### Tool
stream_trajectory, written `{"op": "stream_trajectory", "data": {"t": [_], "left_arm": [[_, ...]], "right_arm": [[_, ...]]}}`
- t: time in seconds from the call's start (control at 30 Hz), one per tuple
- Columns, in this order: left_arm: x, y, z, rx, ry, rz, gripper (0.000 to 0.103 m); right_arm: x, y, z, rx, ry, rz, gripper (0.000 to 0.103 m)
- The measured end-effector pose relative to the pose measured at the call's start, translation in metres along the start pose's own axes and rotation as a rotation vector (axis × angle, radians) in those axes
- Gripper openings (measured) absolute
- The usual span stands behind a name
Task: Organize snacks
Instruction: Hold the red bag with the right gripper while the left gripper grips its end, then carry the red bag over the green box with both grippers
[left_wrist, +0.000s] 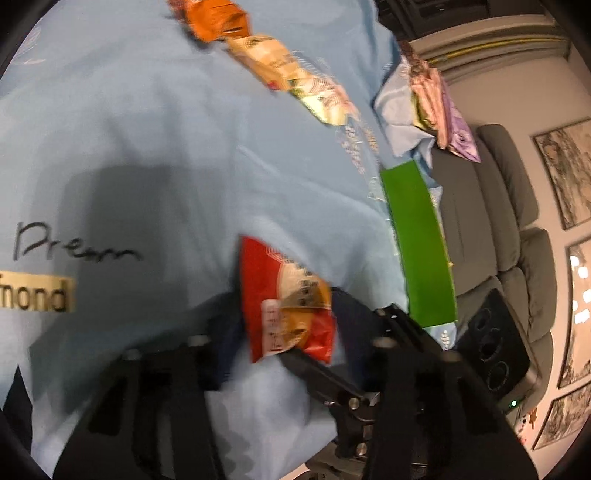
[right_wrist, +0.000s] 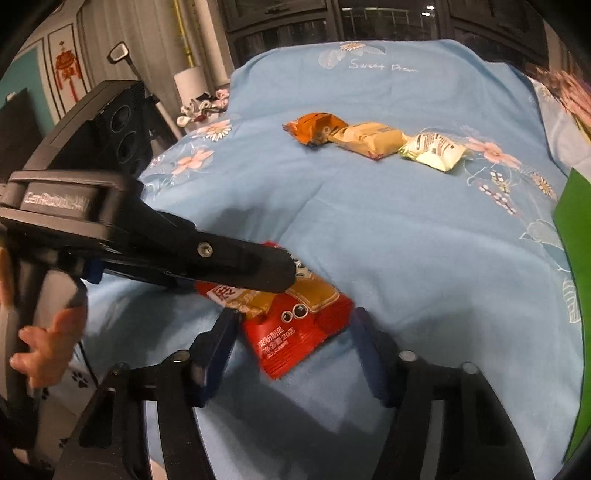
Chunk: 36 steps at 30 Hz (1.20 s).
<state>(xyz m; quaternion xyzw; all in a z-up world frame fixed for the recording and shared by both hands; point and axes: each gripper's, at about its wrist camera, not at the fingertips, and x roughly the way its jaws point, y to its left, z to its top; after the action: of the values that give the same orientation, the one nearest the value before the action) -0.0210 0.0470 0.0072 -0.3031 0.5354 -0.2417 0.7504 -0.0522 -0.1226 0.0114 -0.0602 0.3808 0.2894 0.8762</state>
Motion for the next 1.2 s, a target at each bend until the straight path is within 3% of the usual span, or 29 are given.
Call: {"op": "stream_trajectory", "data": {"t": [0.07, 0.13, 0.33, 0.67, 0.9, 1.03, 1.2], "left_arm": [[0.0, 0.009, 0.001, -0.046, 0.006, -0.006, 0.014], [-0.002, 0.015, 0.001, -0.075, 0.0, -0.022, 0.014], [-0.005, -0.018, -0.007, 0.107, -0.049, 0.105, 0.014], [-0.013, -0.039, -0.008, 0.13, -0.082, -0.041, 0.013], [0.004, -0.099, -0.005, 0.232, -0.093, -0.044, 0.013], [0.024, -0.139, -0.004, 0.32, -0.105, -0.046, 0.013], [0.057, -0.192, 0.004, 0.406, -0.051, -0.091, 0.011]], "right_arm": [[0.002, 0.005, 0.0, -0.019, -0.002, -0.025, 0.063], [0.004, 0.008, 0.001, -0.026, -0.009, -0.035, 0.057], [-0.003, 0.008, -0.001, -0.024, -0.024, -0.046, 0.05], [-0.04, 0.001, 0.001, -0.04, -0.116, -0.088, 0.05], [-0.076, -0.022, 0.0, -0.016, -0.199, -0.129, 0.05], [-0.101, -0.057, -0.006, 0.055, -0.251, -0.146, 0.05], [-0.135, -0.096, -0.015, 0.103, -0.3, -0.21, 0.05]]}}
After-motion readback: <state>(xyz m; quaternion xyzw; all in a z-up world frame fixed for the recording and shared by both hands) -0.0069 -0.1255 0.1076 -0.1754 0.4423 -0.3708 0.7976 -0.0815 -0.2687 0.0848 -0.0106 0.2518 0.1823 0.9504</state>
